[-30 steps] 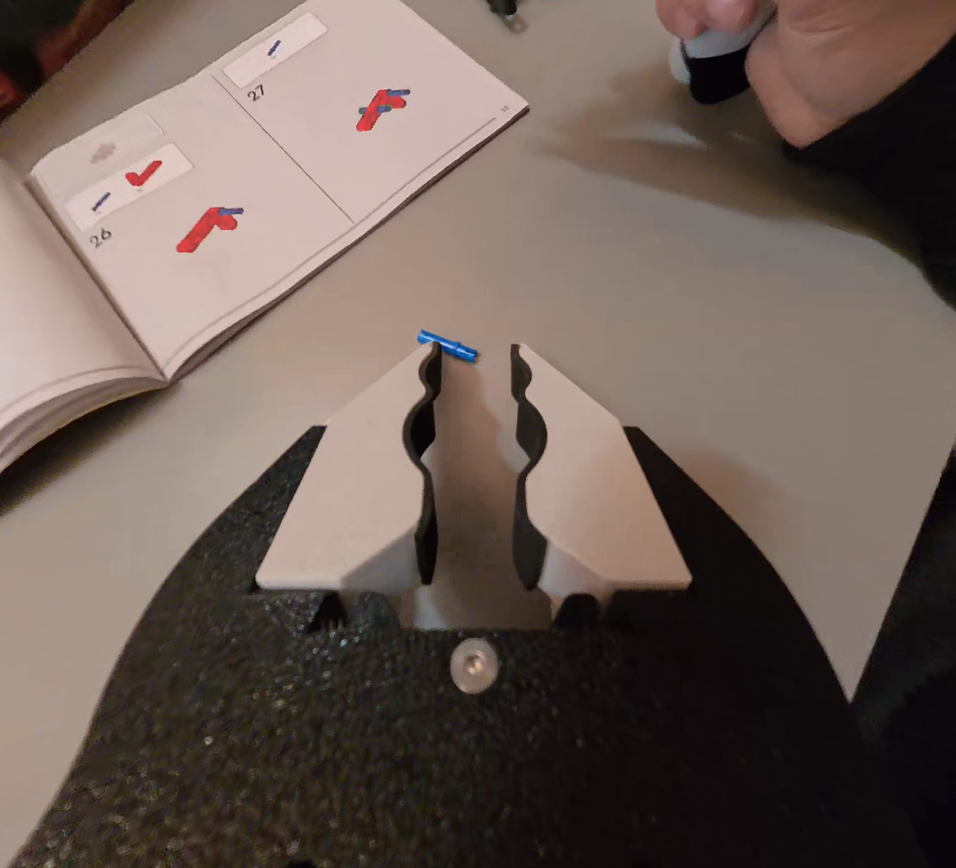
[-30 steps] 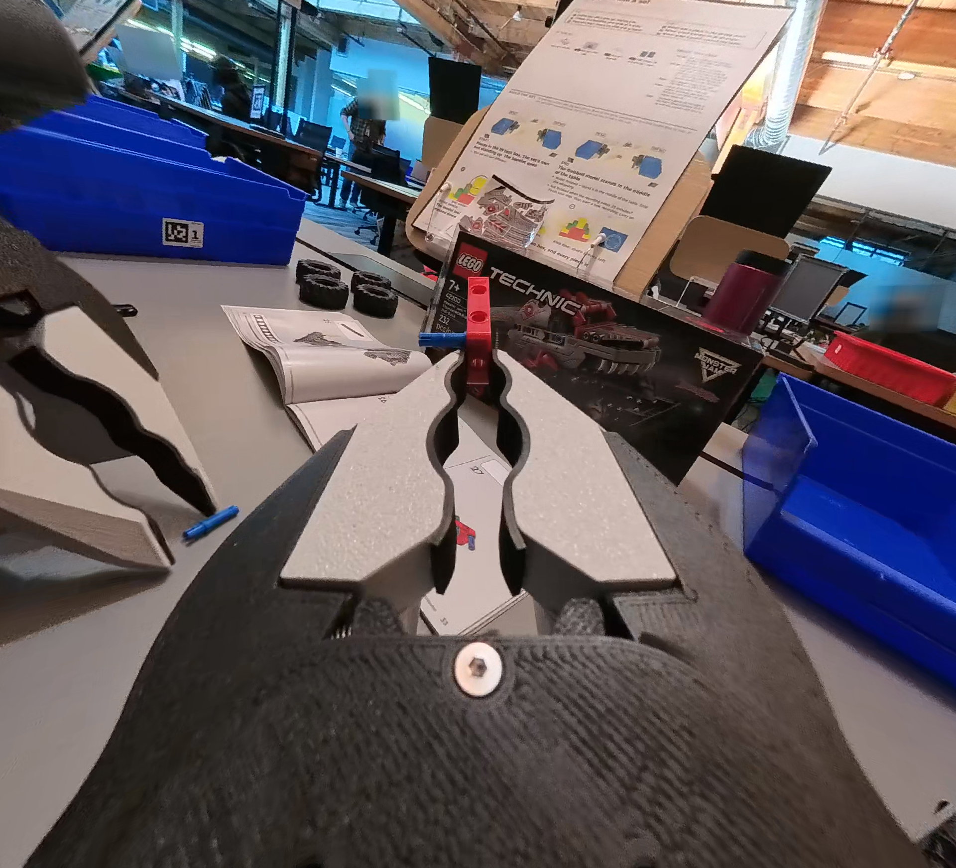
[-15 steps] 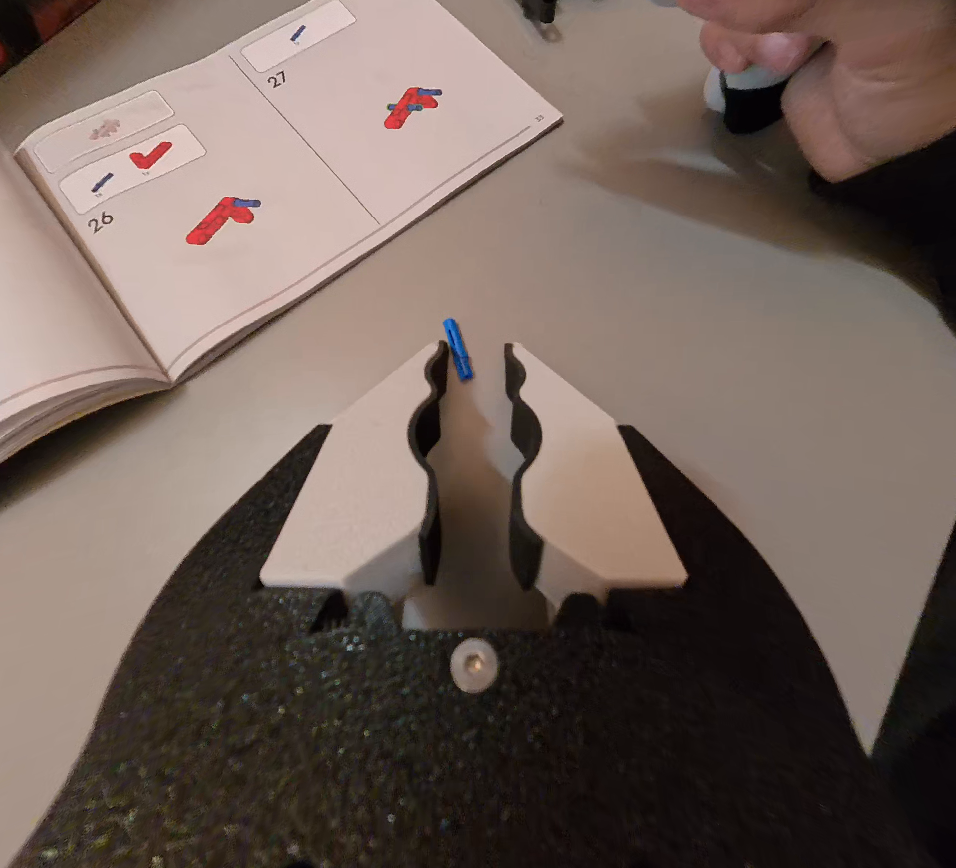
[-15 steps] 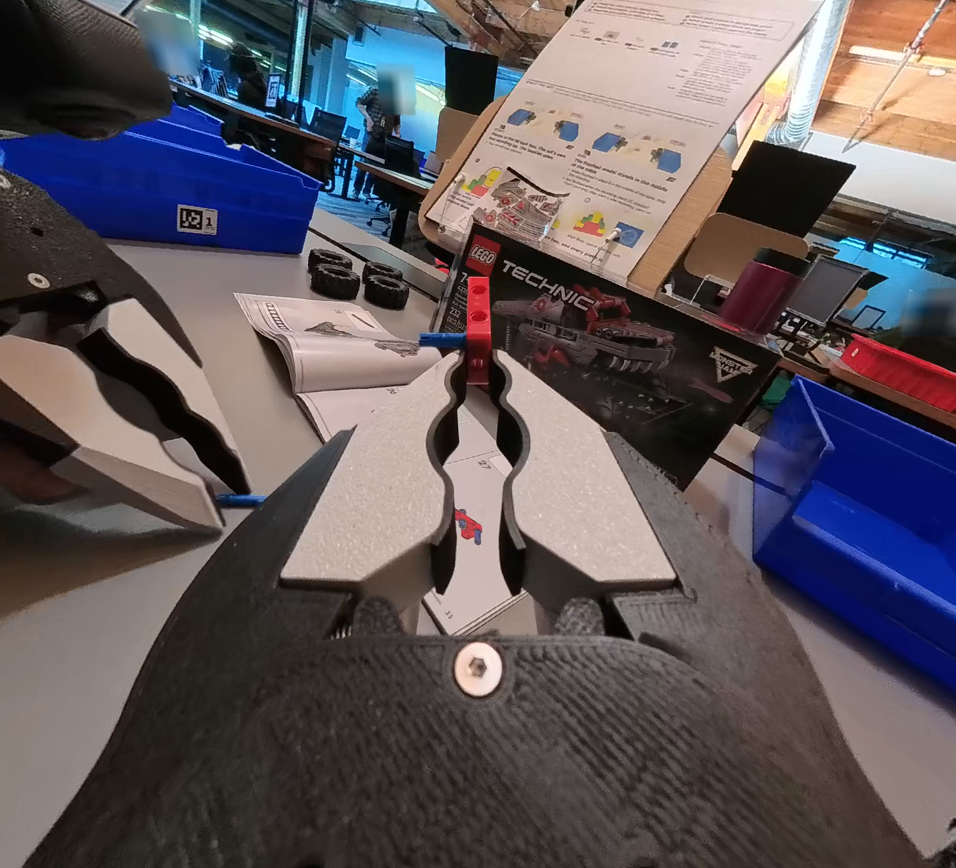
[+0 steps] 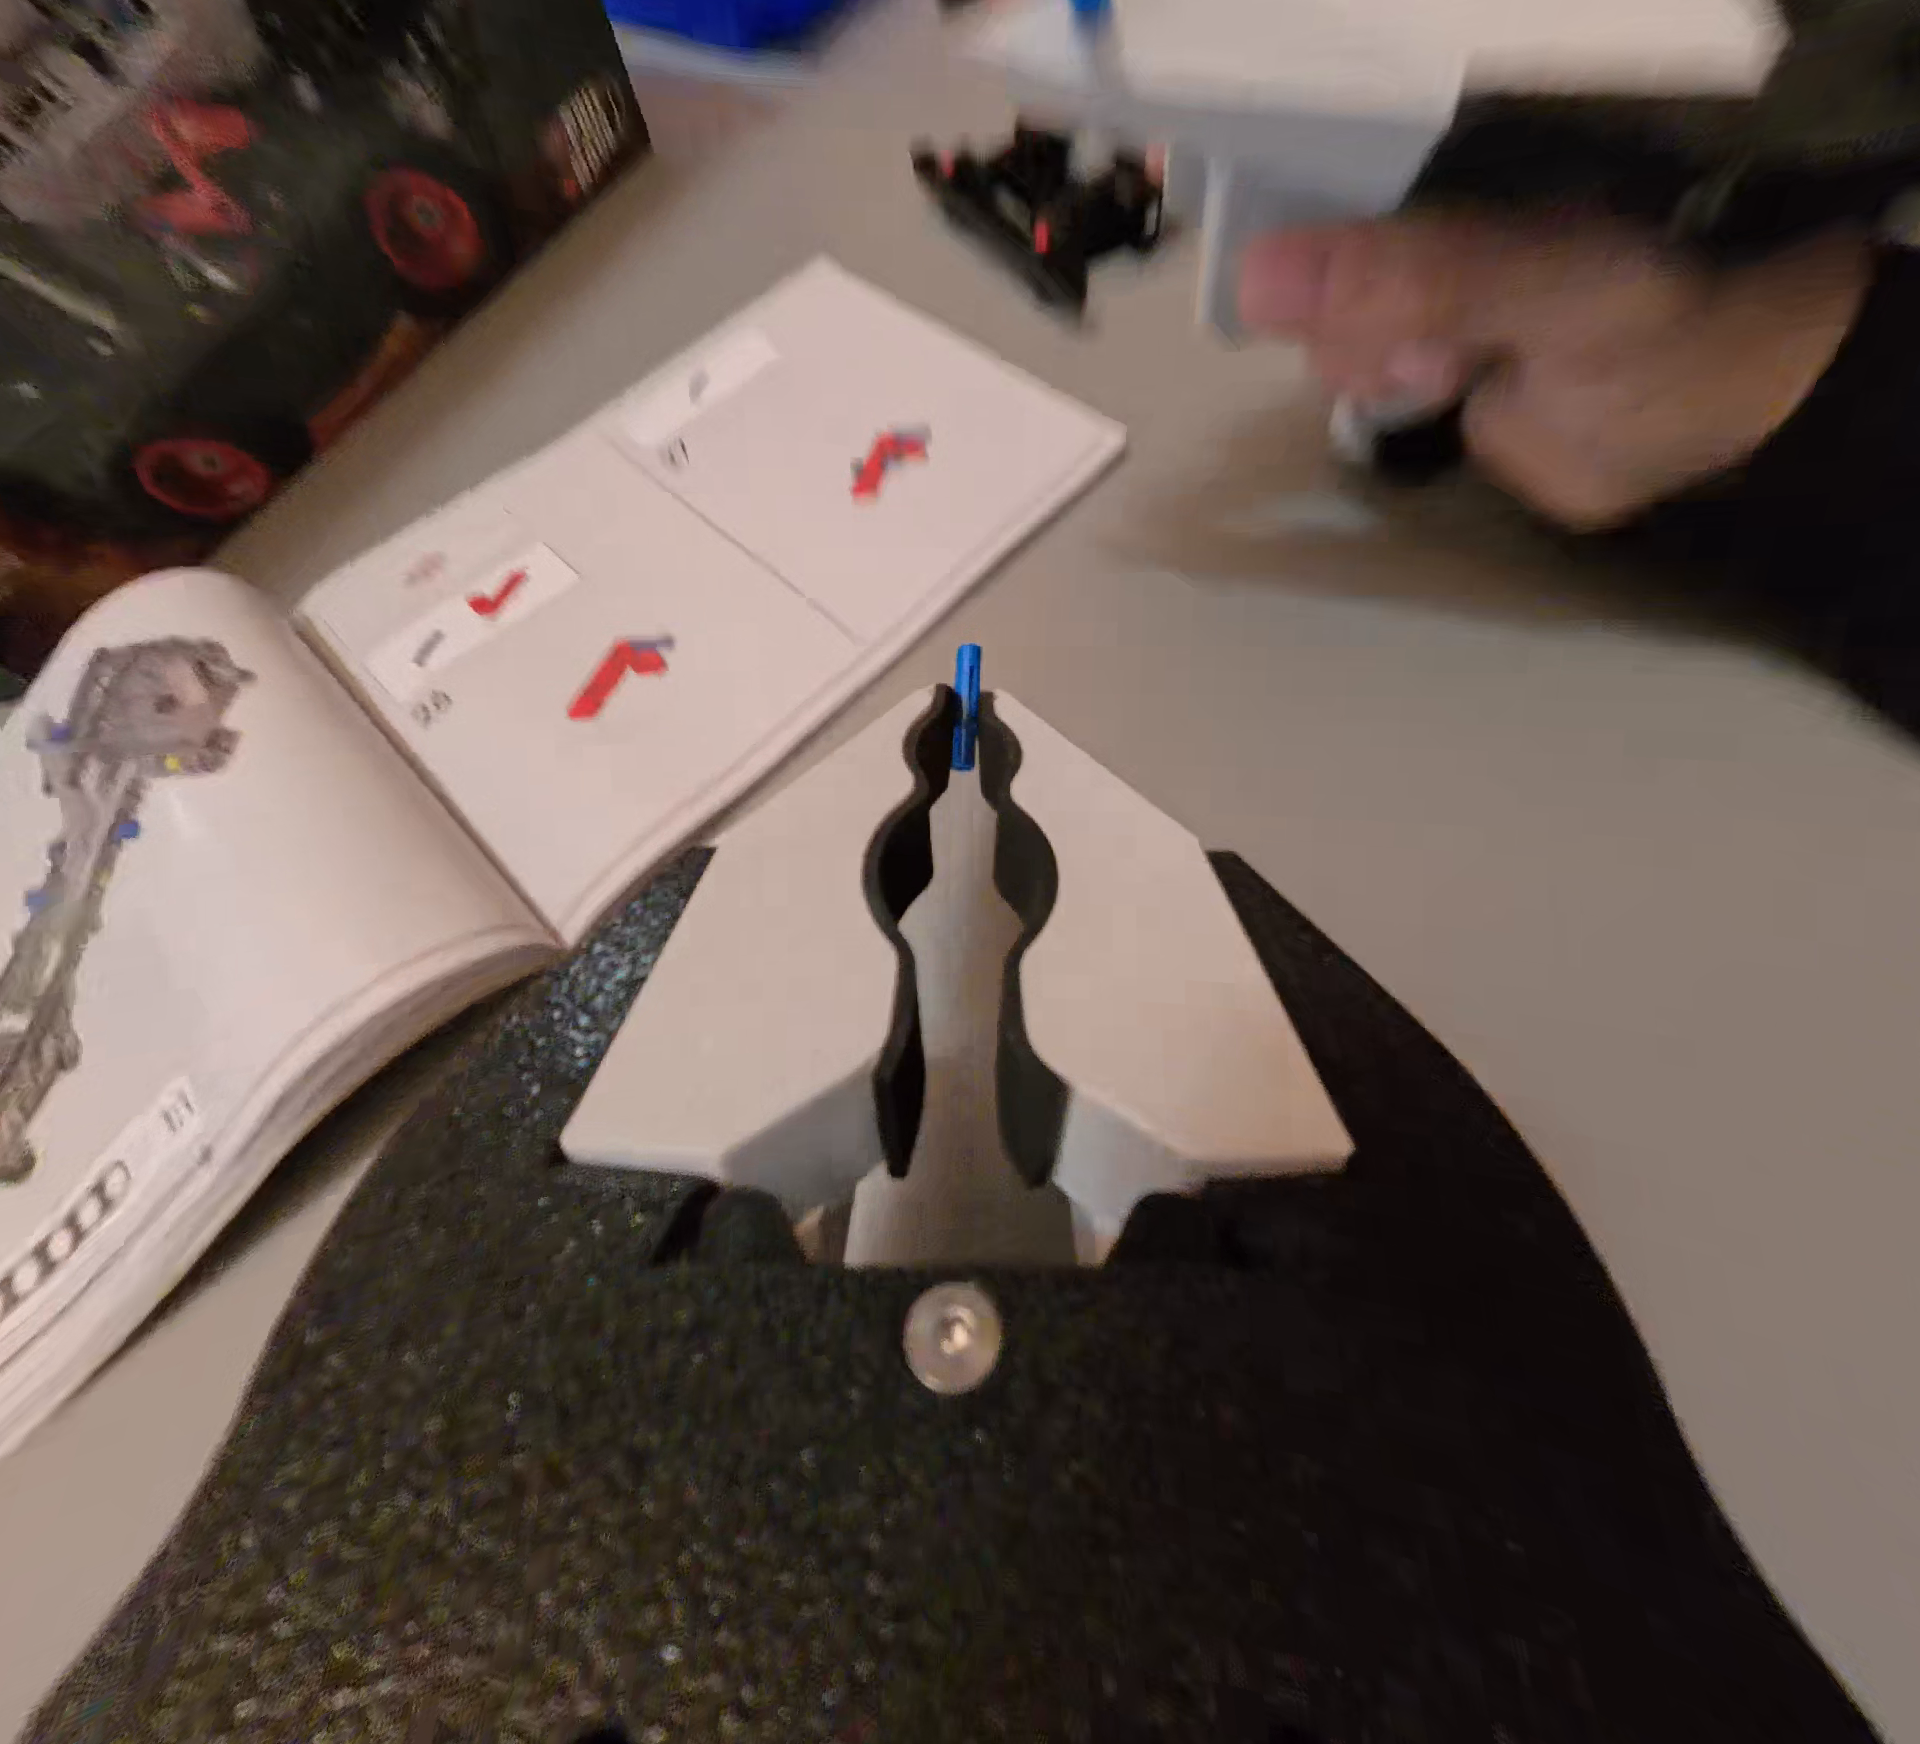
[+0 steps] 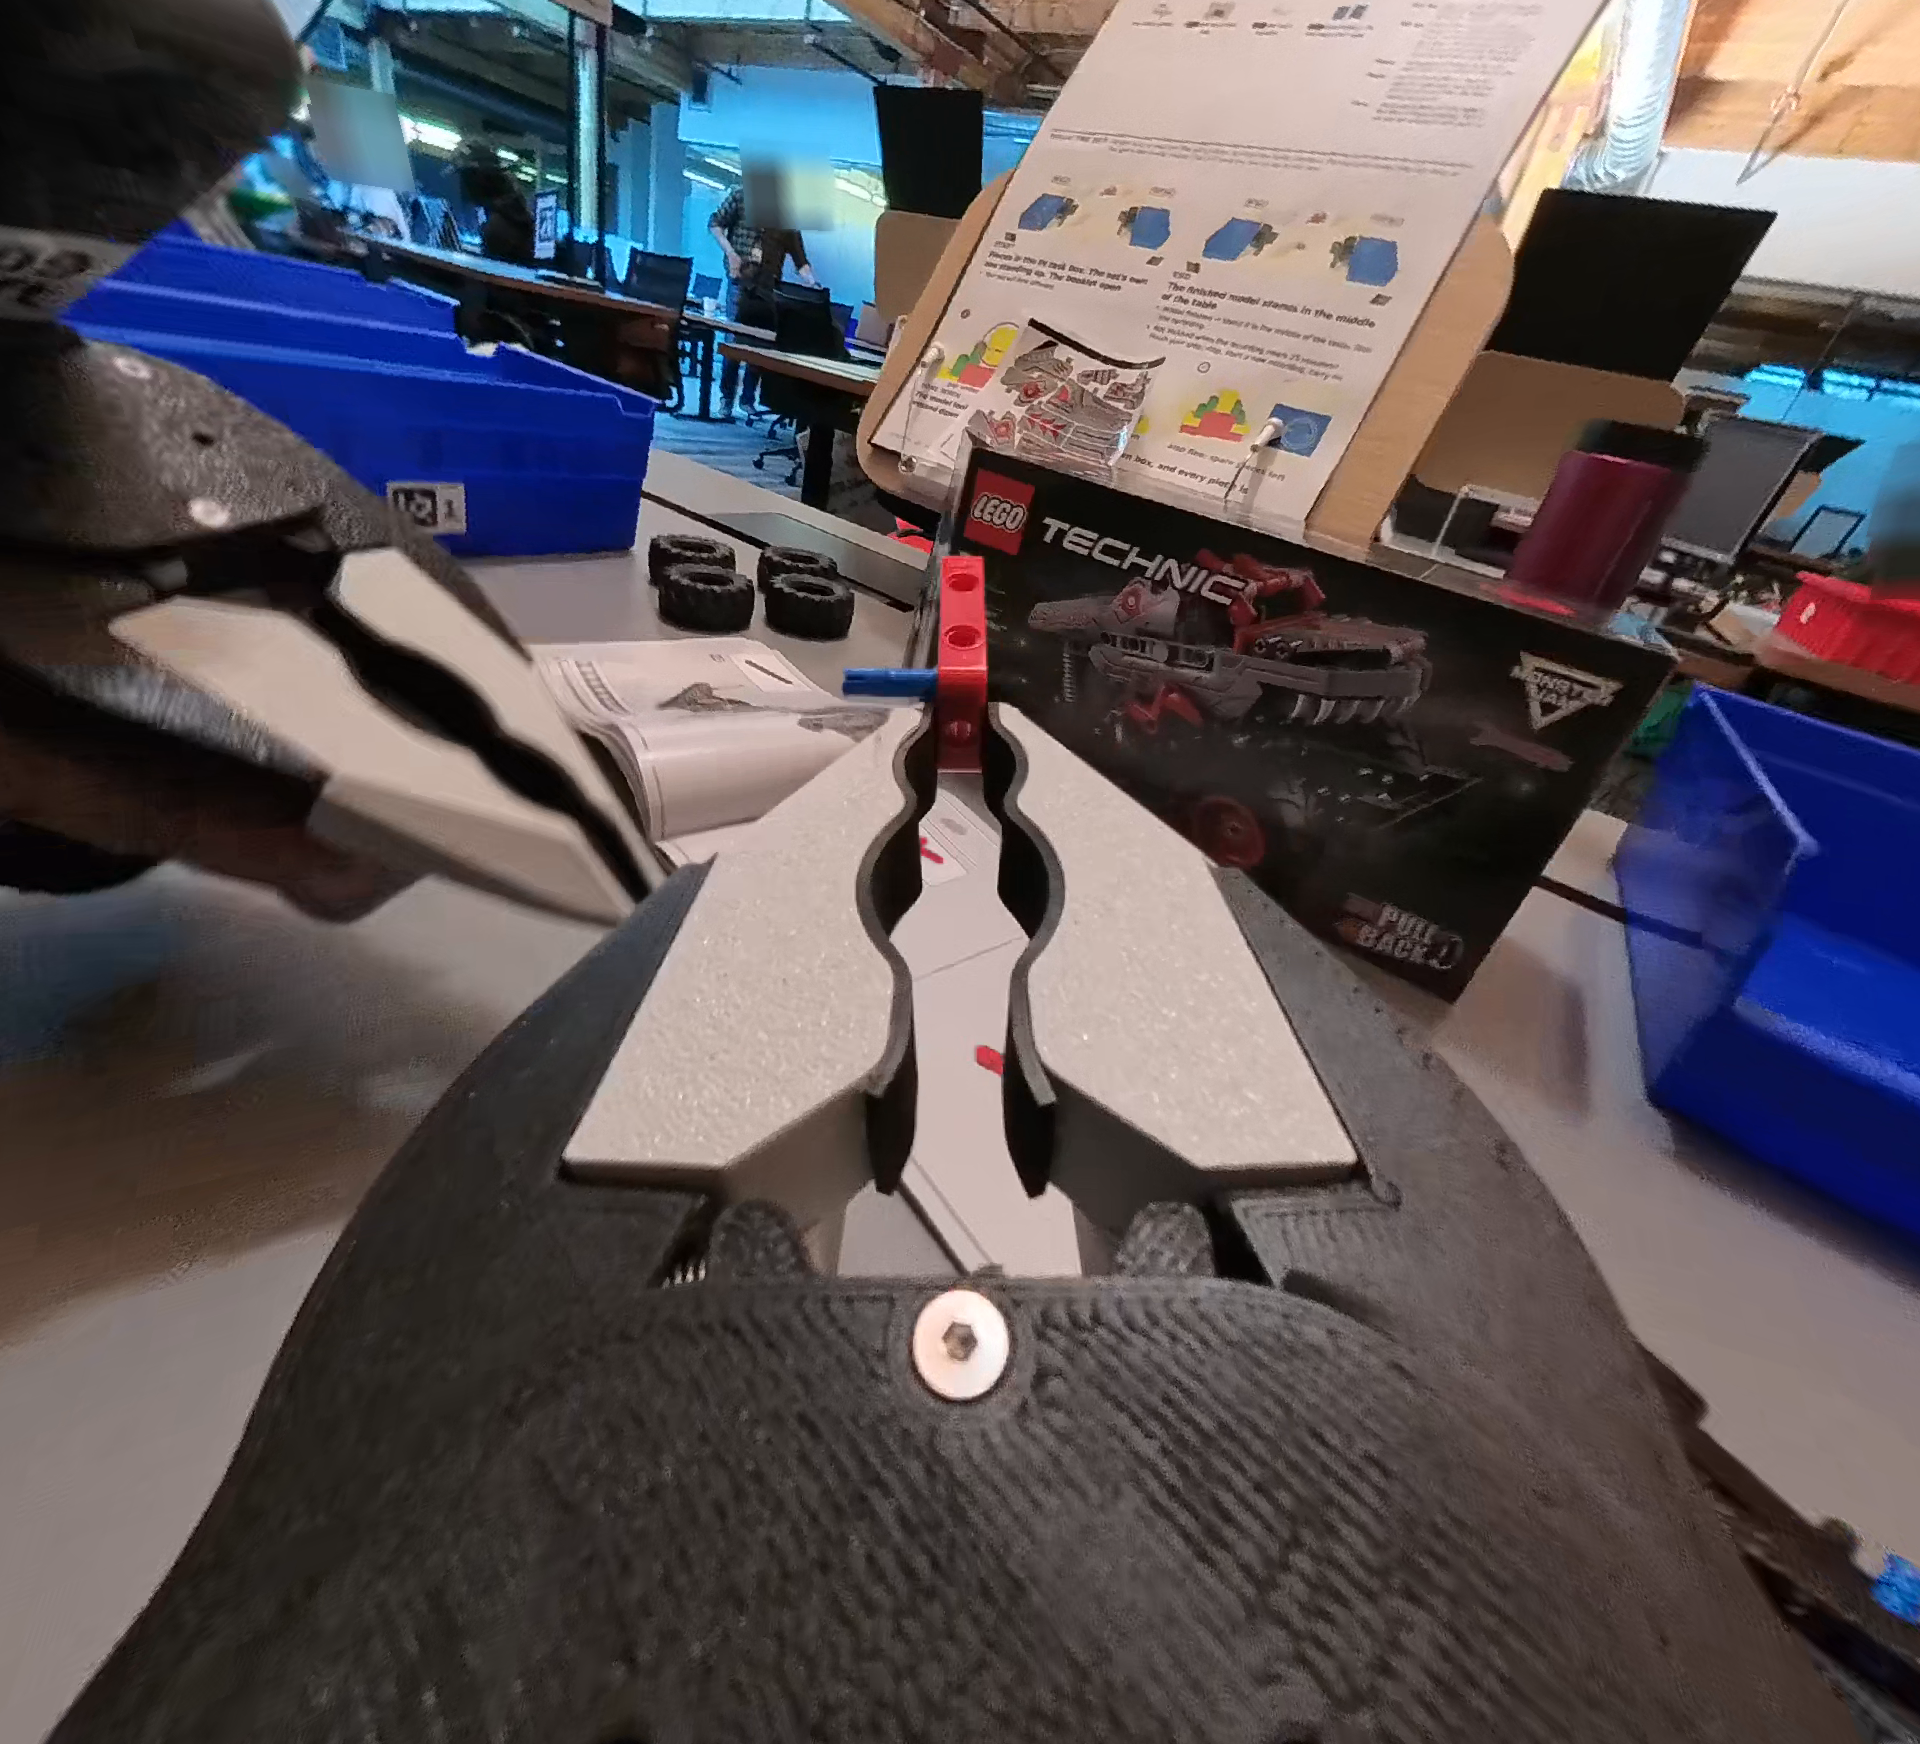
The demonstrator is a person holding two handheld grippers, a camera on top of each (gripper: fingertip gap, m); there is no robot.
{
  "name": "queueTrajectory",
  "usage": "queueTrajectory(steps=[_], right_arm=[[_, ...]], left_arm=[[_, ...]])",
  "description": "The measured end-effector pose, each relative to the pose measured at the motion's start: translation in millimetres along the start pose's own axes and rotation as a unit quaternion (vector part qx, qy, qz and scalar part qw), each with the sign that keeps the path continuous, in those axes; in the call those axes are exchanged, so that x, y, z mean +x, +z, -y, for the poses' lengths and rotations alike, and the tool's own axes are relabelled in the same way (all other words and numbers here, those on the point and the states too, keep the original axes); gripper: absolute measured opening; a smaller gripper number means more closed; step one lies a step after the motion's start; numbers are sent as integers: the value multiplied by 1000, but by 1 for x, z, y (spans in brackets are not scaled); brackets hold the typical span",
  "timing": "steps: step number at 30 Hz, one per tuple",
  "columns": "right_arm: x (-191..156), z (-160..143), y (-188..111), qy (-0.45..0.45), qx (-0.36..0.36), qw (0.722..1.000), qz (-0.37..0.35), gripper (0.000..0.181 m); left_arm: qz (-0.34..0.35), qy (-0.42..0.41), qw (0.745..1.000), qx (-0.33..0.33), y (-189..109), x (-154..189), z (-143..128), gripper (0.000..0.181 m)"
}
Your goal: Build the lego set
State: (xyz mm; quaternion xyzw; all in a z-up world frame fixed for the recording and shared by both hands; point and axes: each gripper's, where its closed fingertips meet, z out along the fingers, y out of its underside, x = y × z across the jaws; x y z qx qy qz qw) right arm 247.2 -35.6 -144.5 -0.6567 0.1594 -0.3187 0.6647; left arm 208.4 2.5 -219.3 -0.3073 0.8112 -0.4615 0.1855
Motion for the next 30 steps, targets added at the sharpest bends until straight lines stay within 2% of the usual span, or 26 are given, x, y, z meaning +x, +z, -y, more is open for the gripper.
queueTrajectory(steps=[4,7,16,30], right_arm=[[-18,-1,14,15,-13,1000,11,6],[-25,-4,24,27,-28,999,9,6],[-34,-17,36,-47,-76,996,-4,5],[-44,-25,39,-132,-109,985,-8,6]], left_arm=[[-2,-27,995,92,-28,-30,48,1],[3,-30,992,121,-37,-39,60,1],[-13,-26,995,92,-24,-30,44,1],[-15,-66,992,104,-25,-37,42,1]])
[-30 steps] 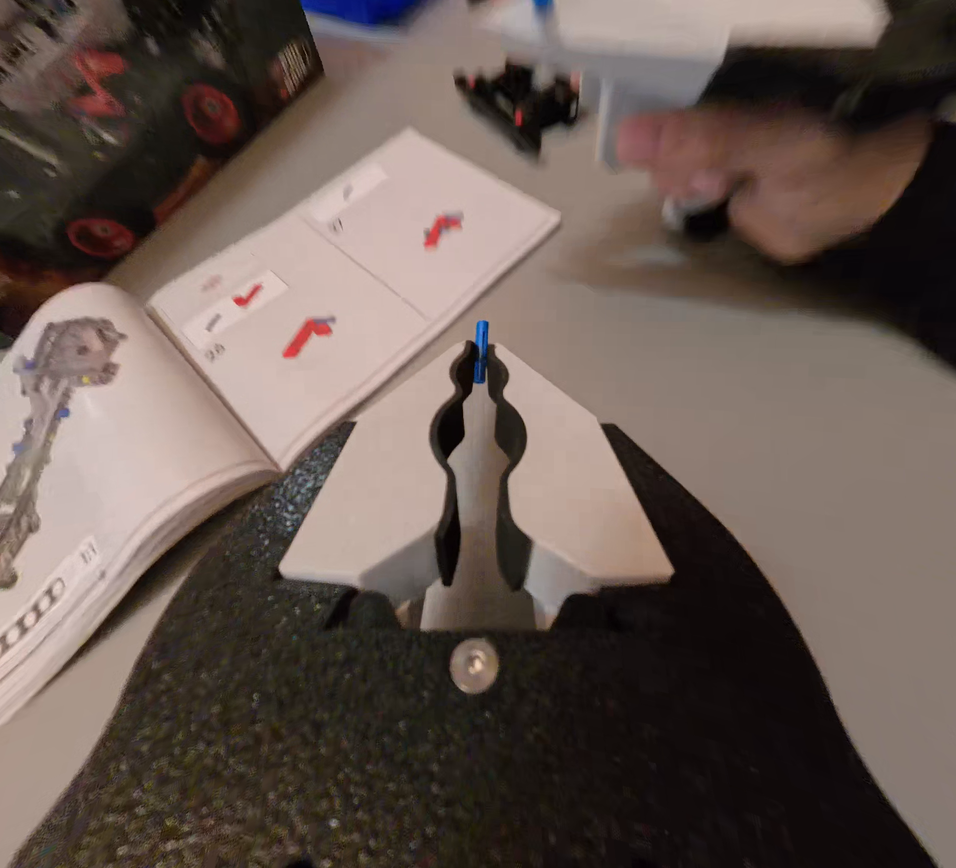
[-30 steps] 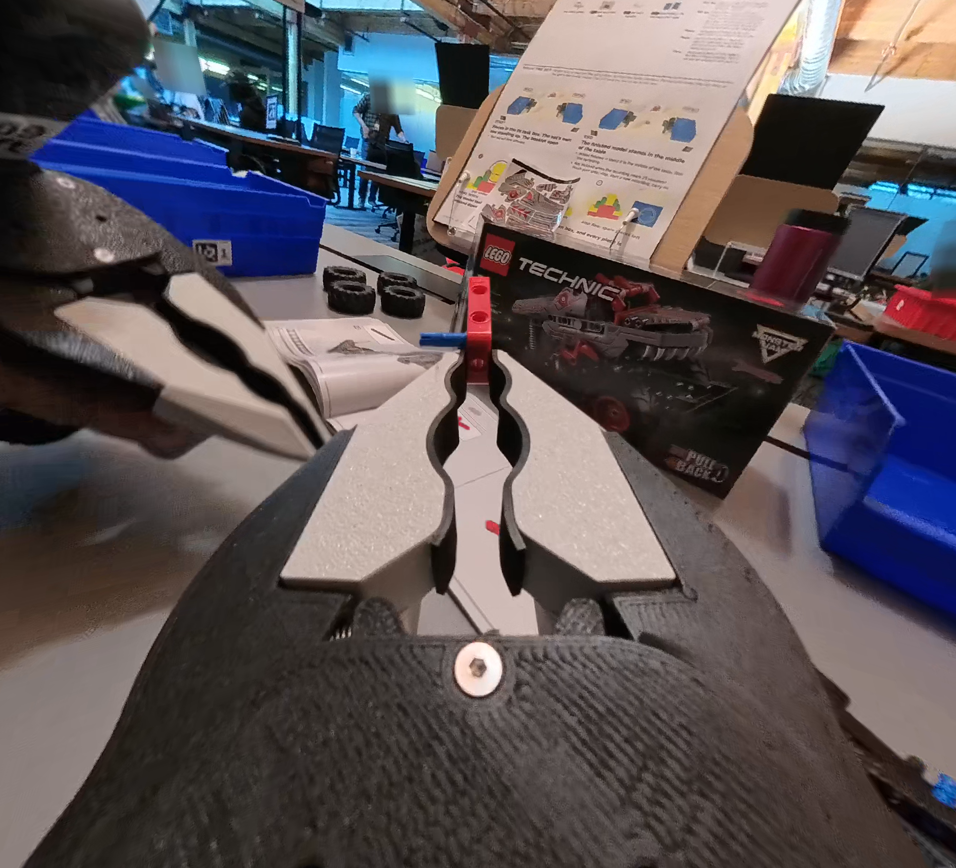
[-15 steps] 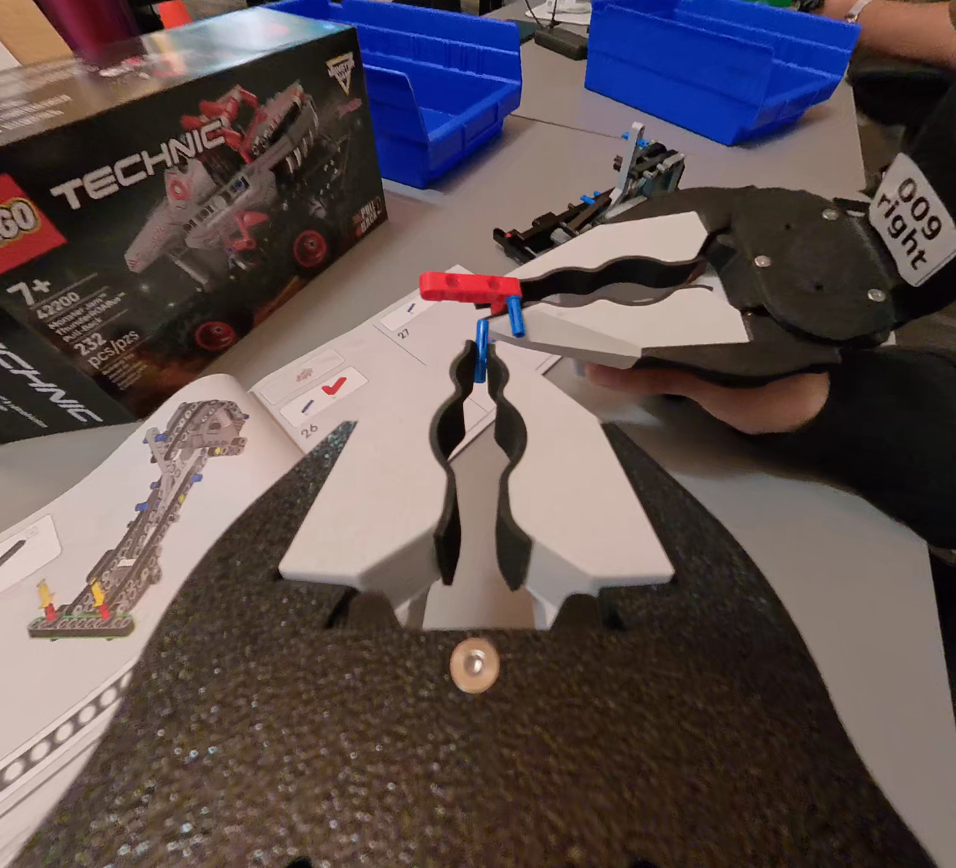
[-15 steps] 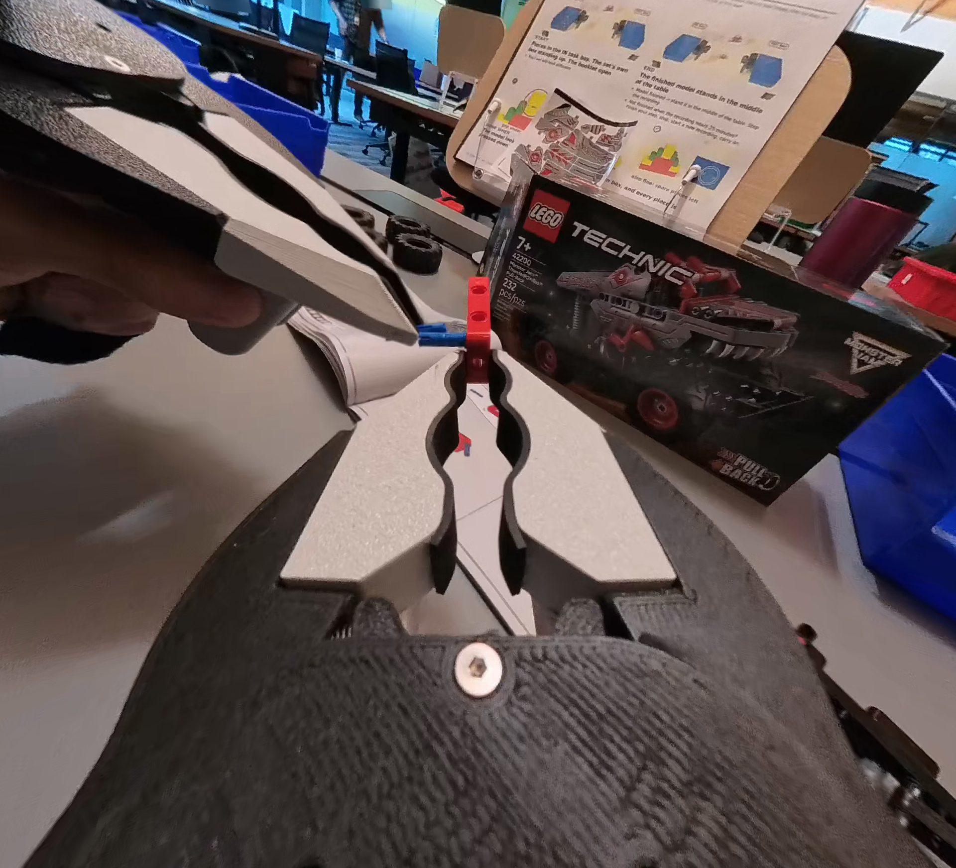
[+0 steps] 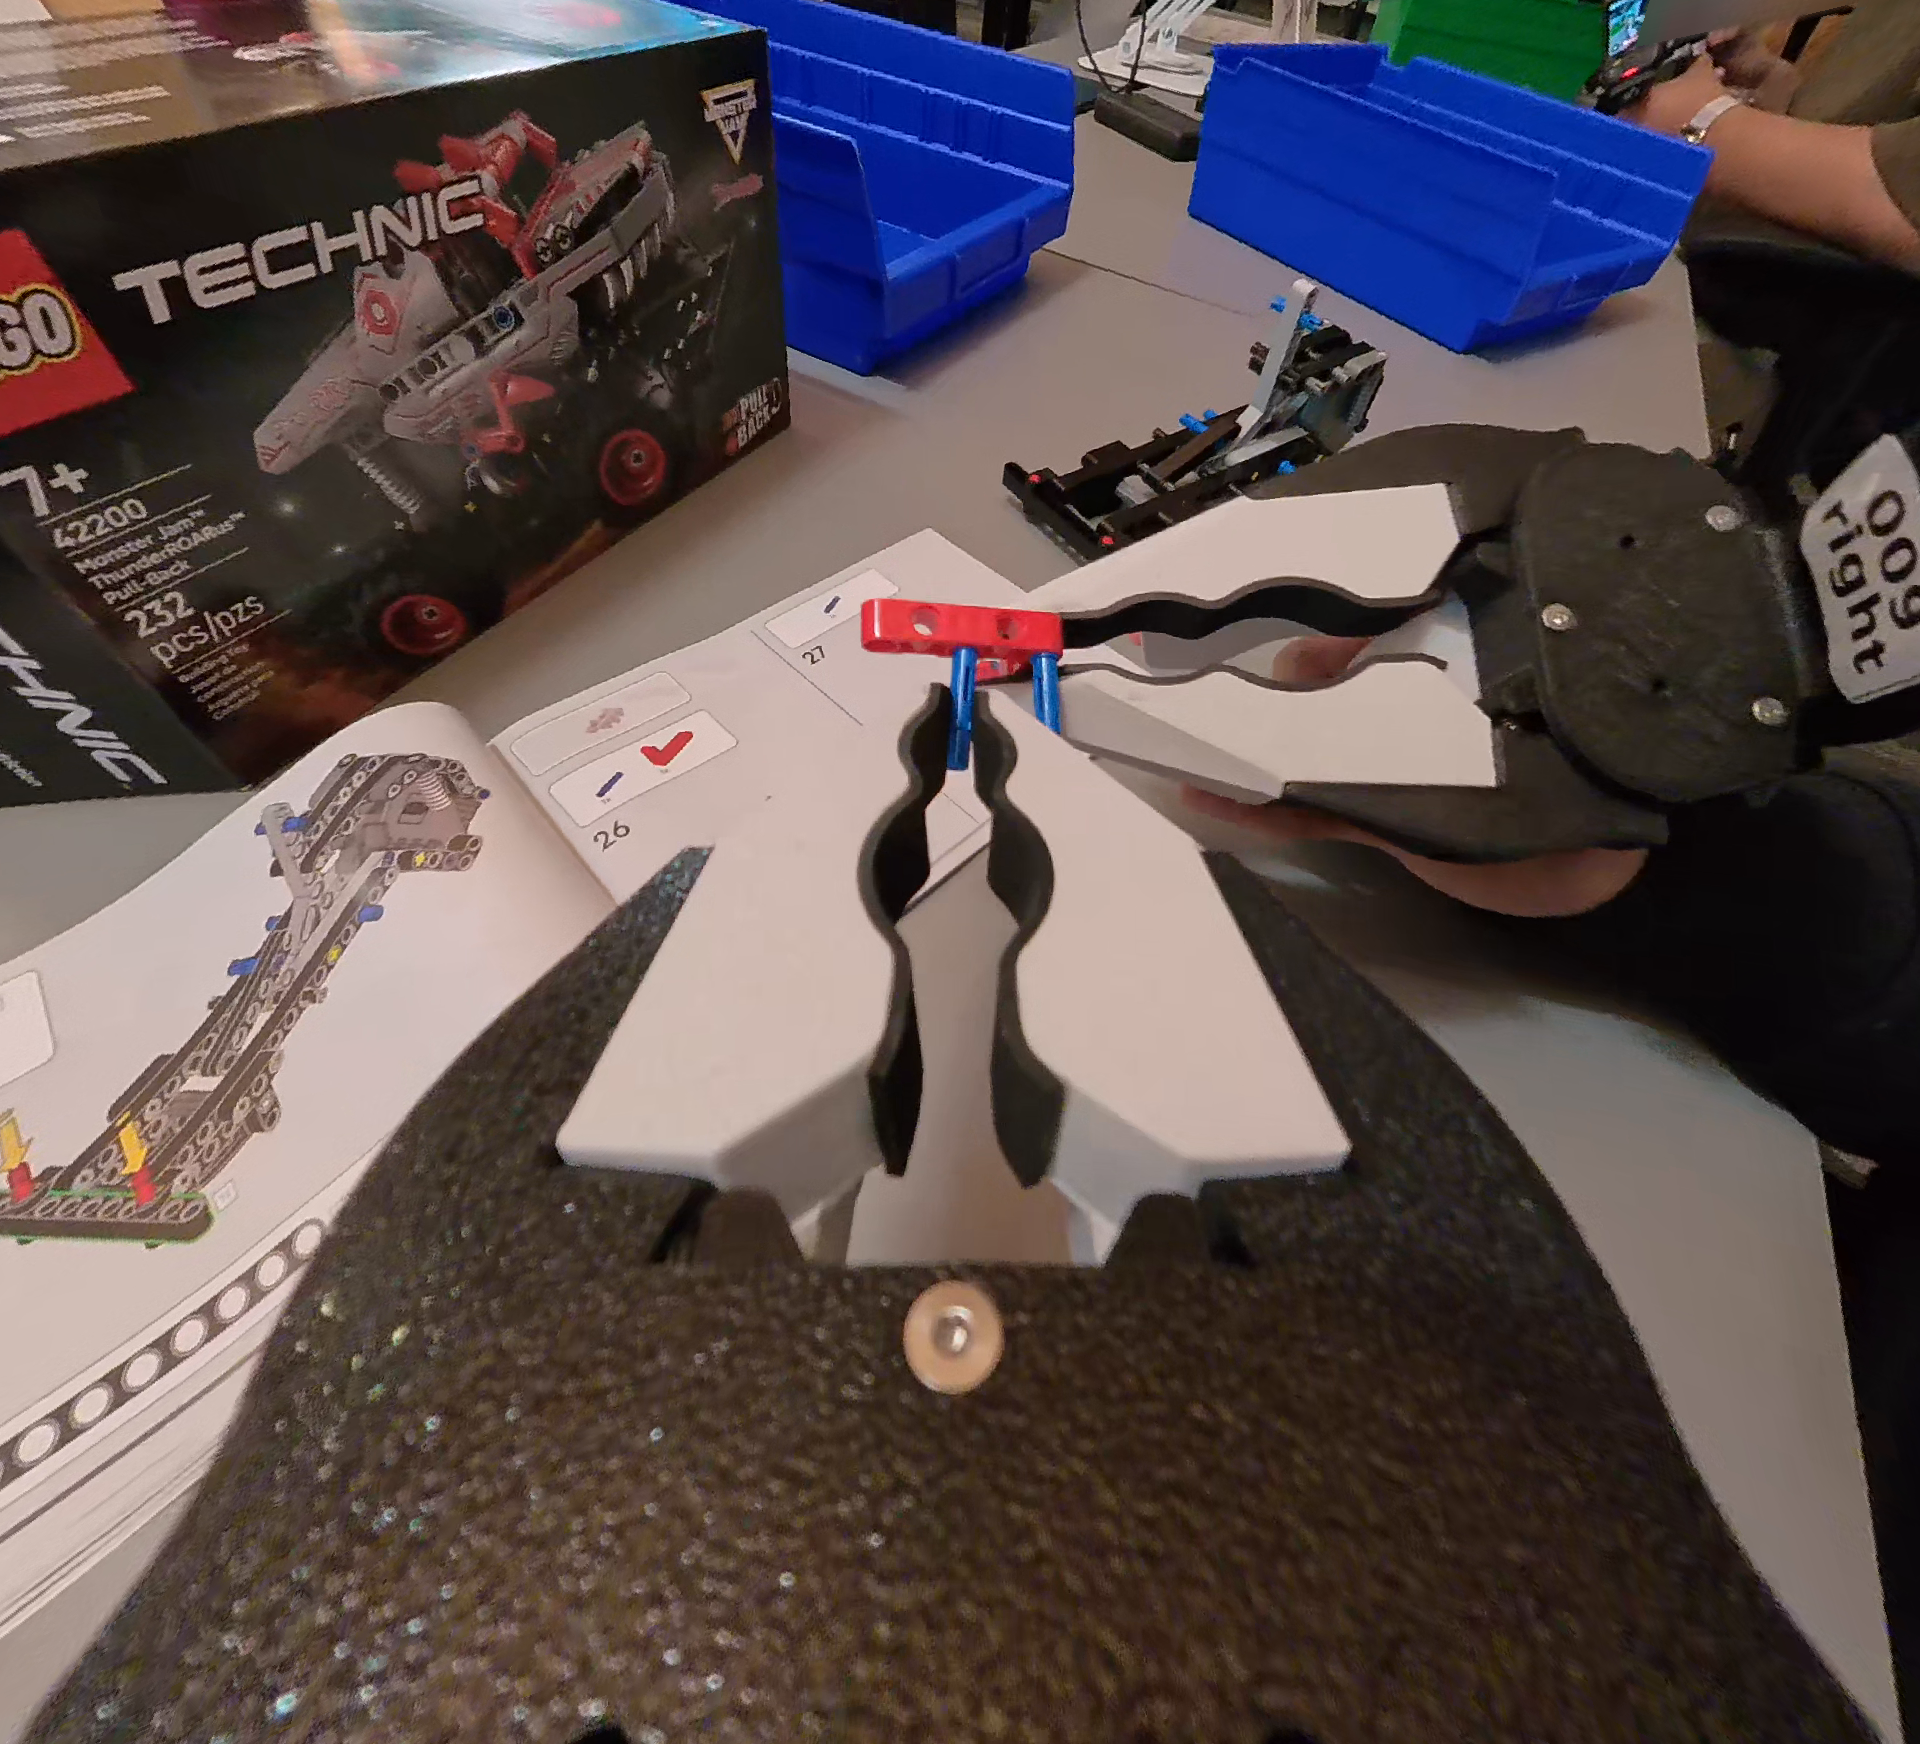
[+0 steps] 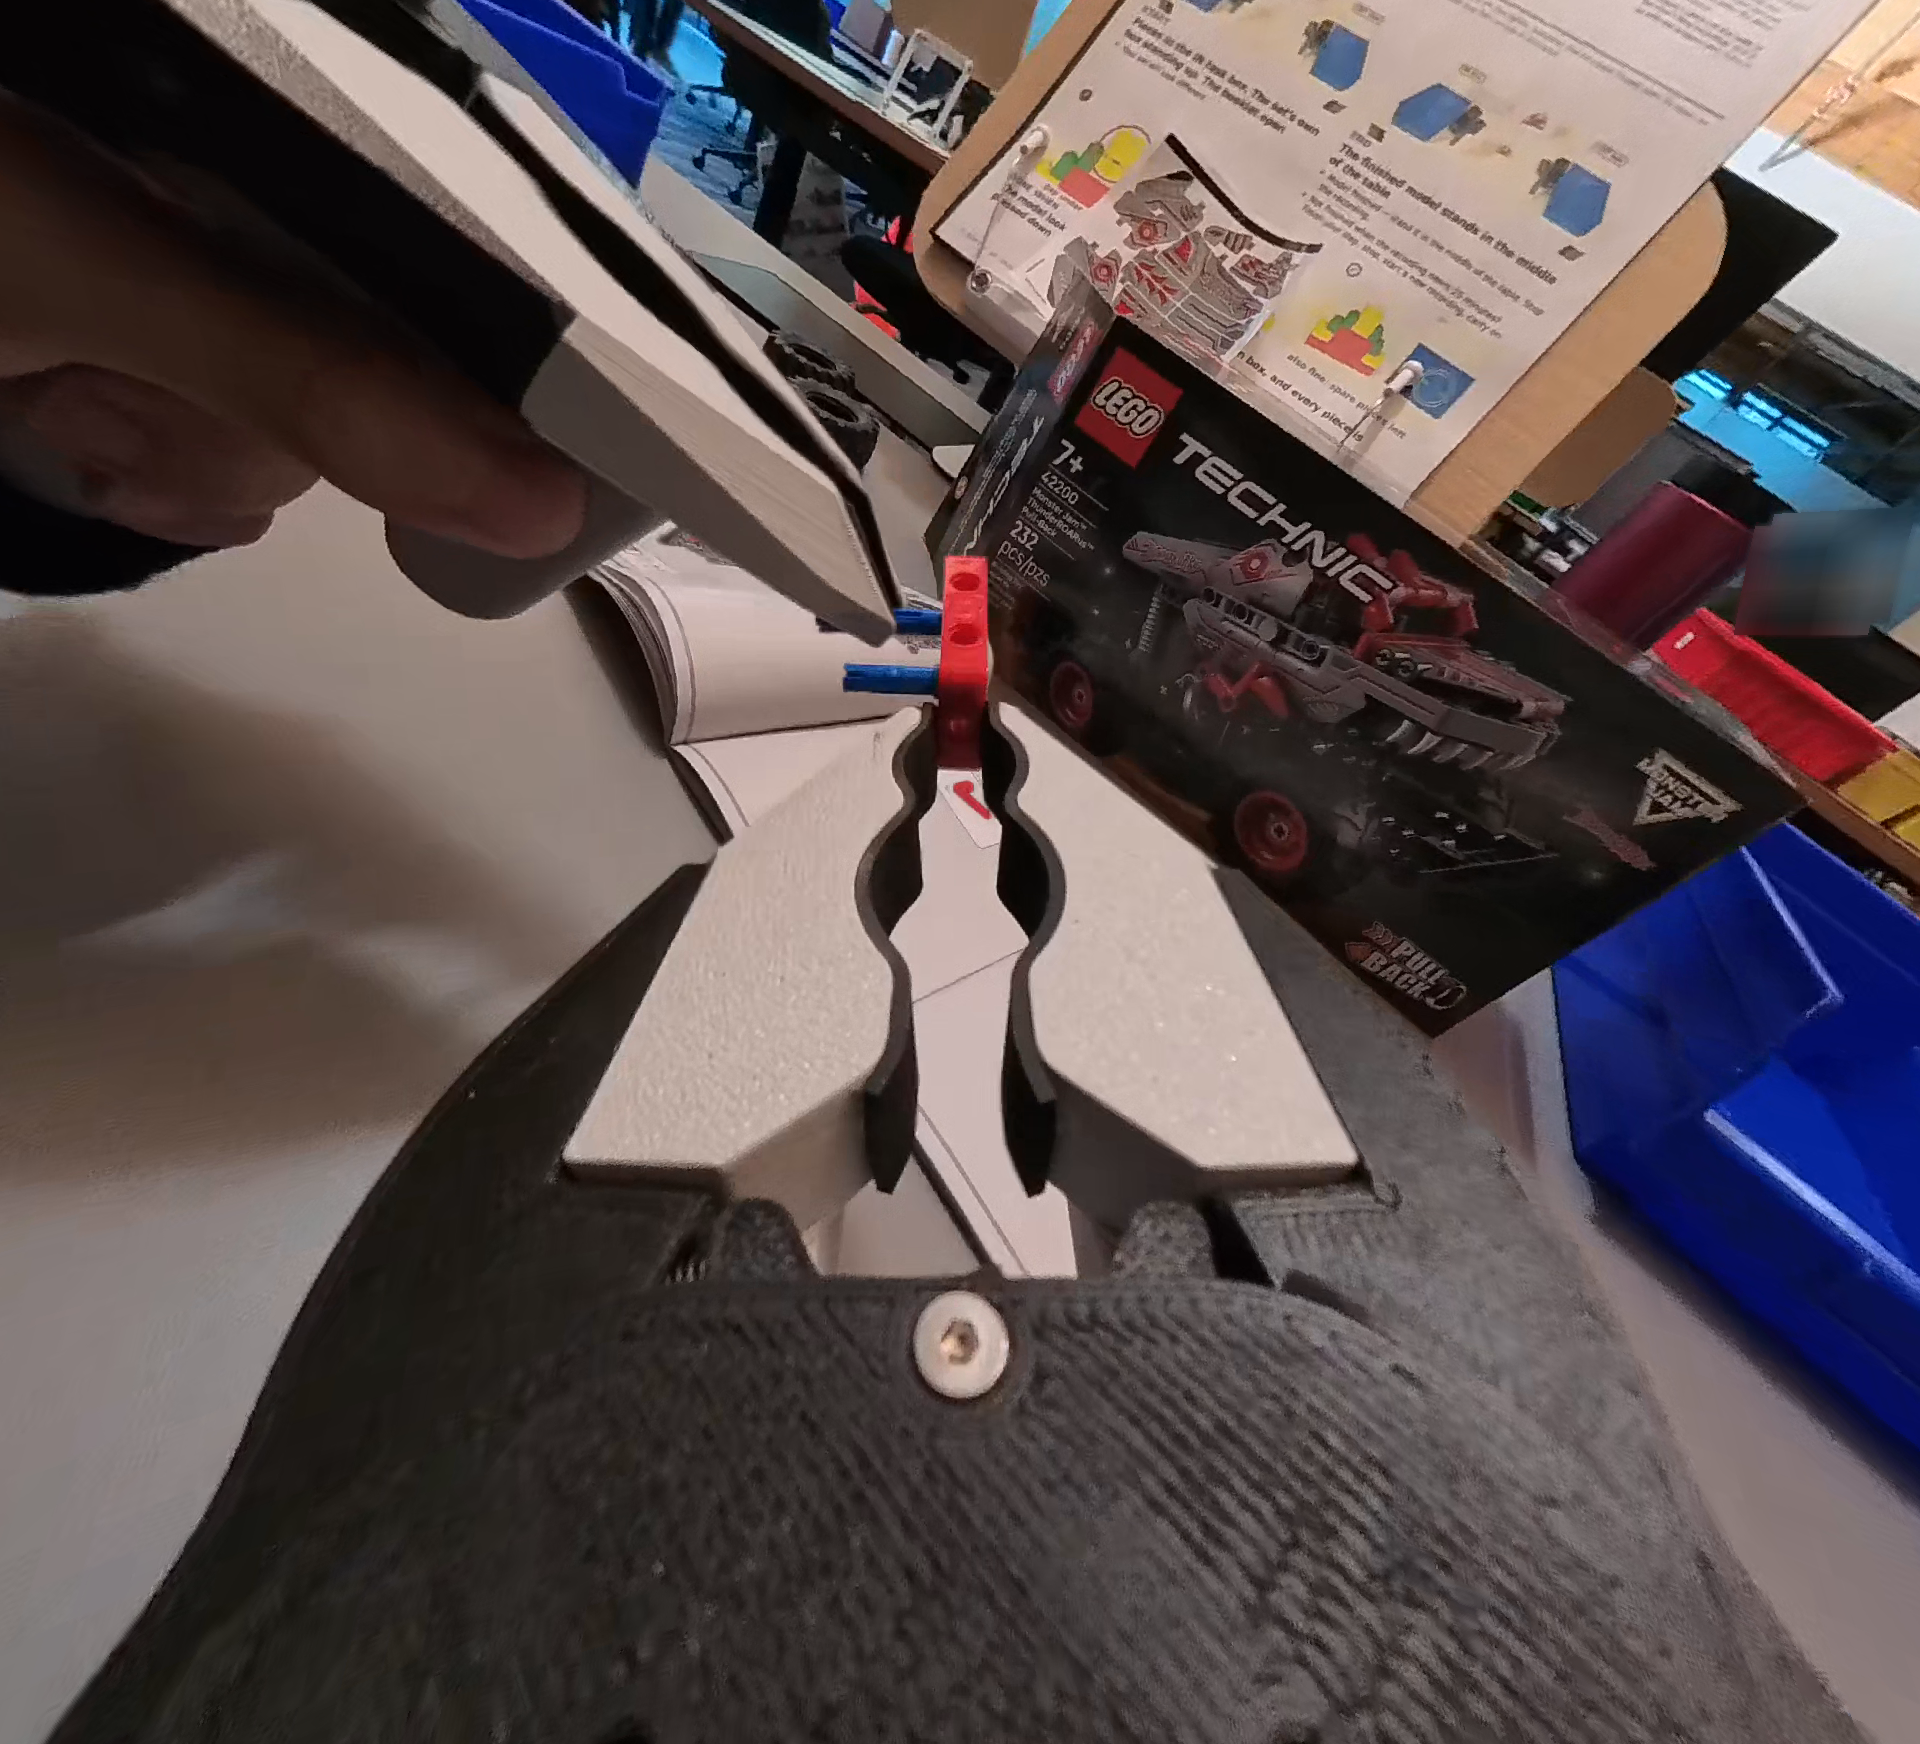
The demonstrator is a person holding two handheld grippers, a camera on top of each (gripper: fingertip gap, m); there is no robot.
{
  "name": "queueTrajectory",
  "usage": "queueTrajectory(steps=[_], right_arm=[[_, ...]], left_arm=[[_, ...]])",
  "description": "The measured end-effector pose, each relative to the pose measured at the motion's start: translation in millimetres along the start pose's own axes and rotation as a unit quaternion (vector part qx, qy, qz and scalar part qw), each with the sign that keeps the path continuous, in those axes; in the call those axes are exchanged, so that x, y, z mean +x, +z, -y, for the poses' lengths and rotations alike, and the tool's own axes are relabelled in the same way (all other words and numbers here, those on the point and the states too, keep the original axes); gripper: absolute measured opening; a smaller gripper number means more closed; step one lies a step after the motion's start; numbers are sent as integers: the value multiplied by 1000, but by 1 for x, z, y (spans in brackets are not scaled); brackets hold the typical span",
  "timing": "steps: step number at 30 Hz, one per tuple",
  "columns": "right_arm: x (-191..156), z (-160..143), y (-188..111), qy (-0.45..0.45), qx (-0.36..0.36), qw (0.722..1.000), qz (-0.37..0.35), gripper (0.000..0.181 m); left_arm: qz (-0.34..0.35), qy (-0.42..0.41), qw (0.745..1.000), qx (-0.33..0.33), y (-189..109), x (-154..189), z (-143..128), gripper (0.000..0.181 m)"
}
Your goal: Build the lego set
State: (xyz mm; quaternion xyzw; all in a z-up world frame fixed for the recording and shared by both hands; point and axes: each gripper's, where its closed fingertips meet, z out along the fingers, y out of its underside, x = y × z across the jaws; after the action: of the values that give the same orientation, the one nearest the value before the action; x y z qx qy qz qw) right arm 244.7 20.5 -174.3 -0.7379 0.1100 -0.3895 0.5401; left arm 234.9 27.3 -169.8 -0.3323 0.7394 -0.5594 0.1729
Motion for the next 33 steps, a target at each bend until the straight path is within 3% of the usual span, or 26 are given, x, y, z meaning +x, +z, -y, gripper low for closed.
queueTrajectory(steps=[7,11,13,15,17,23,26,30,33], right_arm=[[-2,-3,0,-57,-26,998,-9,6],[-5,0,1,-18,-14,1000,9,6],[-5,-1,0,-41,-20,999,3,6],[-6,-1,0,-41,-19,999,7,6],[-5,1,-1,-49,-15,999,6,6],[-10,1,-1,-67,-10,997,23,6],[-11,-1,0,-48,-17,998,26,7],[-11,-4,0,-104,-39,994,5,6],[-10,-5,0,-133,-48,990,-4,6]], left_arm=[[-7,-19,1000,0,0,-1,-3,1],[70,112,991,-22,-2,-4,-1,1],[109,180,977,-40,-2,-5,-1,0],[122,206,970,-46,-2,-6,-1,0],[104,179,978,-34,-3,-4,0,0],[-20,-10,1000,6,-4,-1,-3,0],[28,65,997,-11,-3,-3,-5,0],[126,219,966,-56,-3,-8,-5,0],[128,214,967,-59,-3,-8,-6,0]])
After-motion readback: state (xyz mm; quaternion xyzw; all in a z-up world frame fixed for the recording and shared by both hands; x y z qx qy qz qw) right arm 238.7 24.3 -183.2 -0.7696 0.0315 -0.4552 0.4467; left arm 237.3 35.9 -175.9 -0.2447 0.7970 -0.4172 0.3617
